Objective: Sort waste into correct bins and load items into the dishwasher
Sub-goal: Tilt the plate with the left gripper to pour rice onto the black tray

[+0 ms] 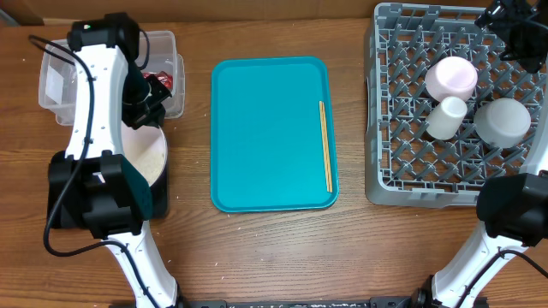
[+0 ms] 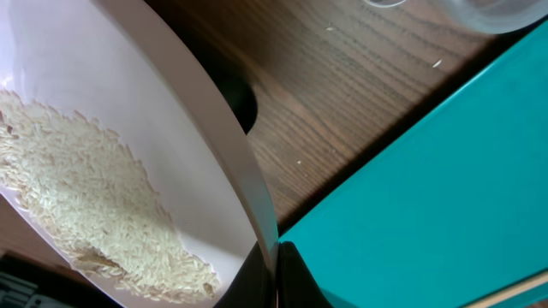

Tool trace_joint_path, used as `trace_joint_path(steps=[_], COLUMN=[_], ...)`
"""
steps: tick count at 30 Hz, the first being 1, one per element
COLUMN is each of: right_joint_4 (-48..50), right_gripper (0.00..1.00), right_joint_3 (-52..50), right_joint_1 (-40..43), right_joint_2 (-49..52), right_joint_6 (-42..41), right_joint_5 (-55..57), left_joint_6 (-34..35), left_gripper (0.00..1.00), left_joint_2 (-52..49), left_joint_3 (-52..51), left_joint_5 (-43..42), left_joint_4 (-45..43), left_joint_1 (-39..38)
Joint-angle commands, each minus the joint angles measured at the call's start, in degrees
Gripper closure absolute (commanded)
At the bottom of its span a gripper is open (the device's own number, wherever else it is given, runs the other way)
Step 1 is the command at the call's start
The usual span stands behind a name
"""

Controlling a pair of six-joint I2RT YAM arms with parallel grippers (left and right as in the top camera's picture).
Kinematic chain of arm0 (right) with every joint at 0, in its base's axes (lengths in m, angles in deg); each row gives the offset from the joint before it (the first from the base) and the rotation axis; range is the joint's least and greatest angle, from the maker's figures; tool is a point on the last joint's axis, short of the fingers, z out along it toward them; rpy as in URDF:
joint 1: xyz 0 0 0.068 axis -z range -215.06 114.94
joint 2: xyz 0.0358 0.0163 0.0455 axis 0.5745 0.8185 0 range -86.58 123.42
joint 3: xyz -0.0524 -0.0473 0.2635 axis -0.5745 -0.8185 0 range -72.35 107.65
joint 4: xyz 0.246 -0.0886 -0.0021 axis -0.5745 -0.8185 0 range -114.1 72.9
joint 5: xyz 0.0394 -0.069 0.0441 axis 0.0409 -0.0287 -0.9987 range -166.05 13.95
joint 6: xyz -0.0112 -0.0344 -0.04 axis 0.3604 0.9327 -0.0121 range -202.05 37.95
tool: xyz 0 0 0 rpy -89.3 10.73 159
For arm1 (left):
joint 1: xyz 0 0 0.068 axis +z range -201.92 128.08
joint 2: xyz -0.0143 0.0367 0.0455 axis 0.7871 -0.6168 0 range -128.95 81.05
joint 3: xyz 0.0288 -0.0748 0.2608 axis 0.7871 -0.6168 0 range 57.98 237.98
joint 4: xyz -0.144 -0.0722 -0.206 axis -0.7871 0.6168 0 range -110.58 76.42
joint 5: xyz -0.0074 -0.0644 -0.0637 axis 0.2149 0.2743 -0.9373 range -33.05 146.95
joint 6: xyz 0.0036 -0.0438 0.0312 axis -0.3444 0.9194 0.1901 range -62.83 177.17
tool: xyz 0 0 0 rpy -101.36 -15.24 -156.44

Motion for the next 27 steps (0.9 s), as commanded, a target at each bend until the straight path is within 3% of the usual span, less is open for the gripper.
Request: trace_joint_path(steps=[1, 11, 21, 27], right_joint_4=[0.15, 0.15, 0.15, 0.15], right_gripper=[0.00, 0.00, 0.00, 0.00], right_joint_3=[0.50, 0.50, 0.50, 0.50], right_joint_1=[0.13, 0.13, 0.13, 0.13], right_joint_2=[-0.59, -0.59, -0.59, -0.59], right_joint_6=[-0.46, -0.46, -0.46, -0.46], right_joint_5=[-0.15, -0.15, -0.15, -0.15], left_joint_6=[-2.08, -6.95, -14.34, -15.19], left_gripper=[0.96, 0.96, 0.96, 0.96], left_joint_2=[0.79, 0.79, 0.79, 0.79], left_joint_3=[-0.13, -0.13, -0.13, -0.13], left_joint_5=[-2.34, -9.14, -21.35, -21.88], left_joint_4=[1.40, 0.52, -0.52, 0.50], left_joint_1=[2.10, 5.25, 10.23, 11.78])
